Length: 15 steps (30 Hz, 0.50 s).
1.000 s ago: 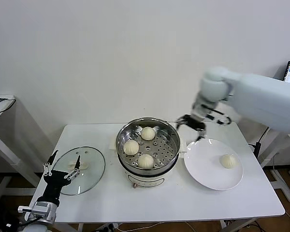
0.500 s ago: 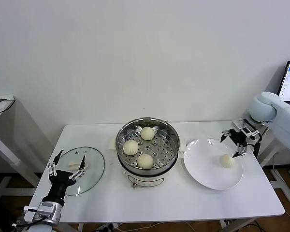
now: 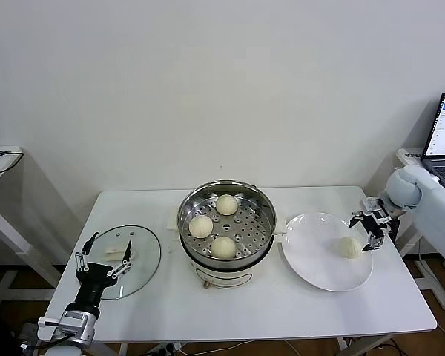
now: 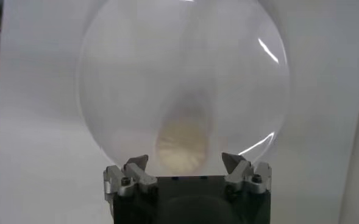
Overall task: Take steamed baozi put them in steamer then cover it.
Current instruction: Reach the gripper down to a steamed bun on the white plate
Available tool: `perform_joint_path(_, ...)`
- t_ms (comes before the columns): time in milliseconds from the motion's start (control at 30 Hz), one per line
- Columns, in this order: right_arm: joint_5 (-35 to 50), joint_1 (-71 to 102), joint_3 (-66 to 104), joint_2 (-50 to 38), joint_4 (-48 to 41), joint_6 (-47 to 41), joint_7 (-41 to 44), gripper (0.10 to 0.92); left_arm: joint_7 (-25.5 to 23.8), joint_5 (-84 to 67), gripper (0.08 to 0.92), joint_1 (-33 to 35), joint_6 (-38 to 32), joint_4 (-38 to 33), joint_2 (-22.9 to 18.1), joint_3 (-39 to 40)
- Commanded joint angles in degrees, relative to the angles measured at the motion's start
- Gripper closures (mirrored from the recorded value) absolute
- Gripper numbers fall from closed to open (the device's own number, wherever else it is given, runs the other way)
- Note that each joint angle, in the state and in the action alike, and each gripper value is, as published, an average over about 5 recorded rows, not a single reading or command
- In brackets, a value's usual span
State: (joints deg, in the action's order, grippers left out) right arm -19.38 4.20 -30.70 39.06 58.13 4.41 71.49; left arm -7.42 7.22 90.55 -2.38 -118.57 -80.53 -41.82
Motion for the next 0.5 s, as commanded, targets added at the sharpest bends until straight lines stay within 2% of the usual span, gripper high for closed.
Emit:
perform_joint_path(33, -4.4, 4.2, 4.2, 3.9, -5.1, -0.2, -1.4, 0.203, 0.0, 0.1, 0.177, -0.1, 0.0, 0.4, 0.0, 0.1)
perform_joint_path(500, -6.4, 5.4, 5.5, 5.2, -5.4, 0.5, -1.4, 0.203, -0.1, 0.1, 0.177, -0.4, -0.2, 1.4, -0.1, 0.3)
